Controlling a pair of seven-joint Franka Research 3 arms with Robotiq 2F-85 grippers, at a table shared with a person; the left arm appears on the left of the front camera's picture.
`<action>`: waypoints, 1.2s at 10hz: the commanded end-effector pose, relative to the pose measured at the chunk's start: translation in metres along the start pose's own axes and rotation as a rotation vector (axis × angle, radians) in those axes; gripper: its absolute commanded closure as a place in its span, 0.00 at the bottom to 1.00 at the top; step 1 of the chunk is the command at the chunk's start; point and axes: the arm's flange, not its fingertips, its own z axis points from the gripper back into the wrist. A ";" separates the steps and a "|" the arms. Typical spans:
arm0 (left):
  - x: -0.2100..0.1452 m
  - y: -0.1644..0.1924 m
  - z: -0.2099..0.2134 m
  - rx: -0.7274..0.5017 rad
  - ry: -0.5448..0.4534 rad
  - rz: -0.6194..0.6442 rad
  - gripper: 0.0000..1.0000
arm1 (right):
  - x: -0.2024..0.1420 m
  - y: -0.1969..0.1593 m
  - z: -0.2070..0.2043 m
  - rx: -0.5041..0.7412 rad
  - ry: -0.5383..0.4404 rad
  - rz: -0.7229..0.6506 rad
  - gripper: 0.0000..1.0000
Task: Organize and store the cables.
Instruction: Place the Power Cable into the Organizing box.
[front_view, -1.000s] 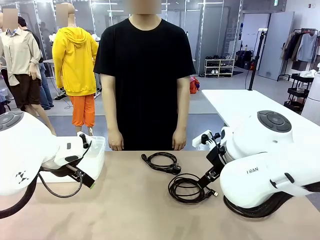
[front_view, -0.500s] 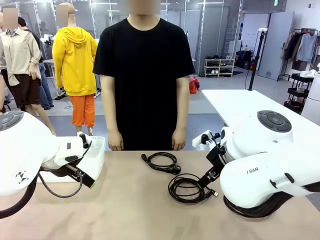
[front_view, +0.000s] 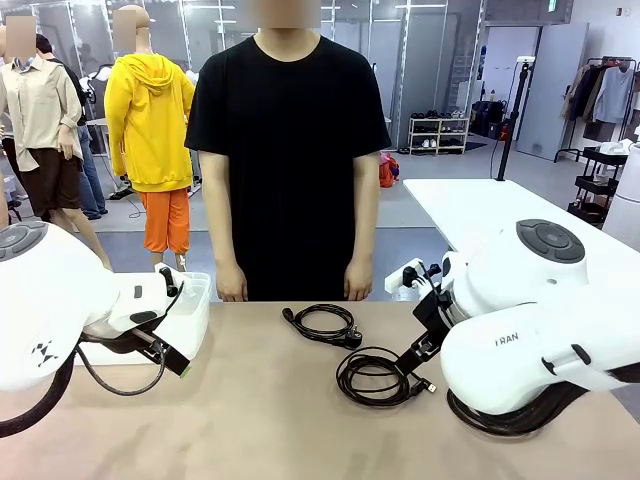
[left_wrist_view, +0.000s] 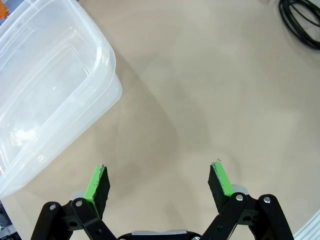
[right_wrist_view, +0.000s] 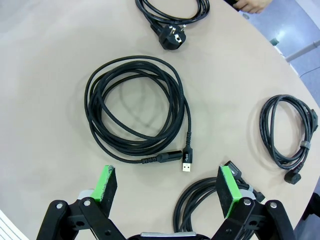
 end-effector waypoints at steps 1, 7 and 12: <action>0.006 0.010 0.023 -0.067 0.023 -0.045 0.00 | 0.004 -0.022 0.022 0.047 -0.011 0.037 0.00; 0.009 0.063 0.151 -0.270 -0.012 -0.231 0.00 | 0.003 -0.101 0.119 0.287 -0.068 0.207 0.00; -0.095 0.137 0.225 -0.272 -0.195 -0.201 0.00 | -0.098 -0.166 0.190 0.414 -0.280 0.183 0.00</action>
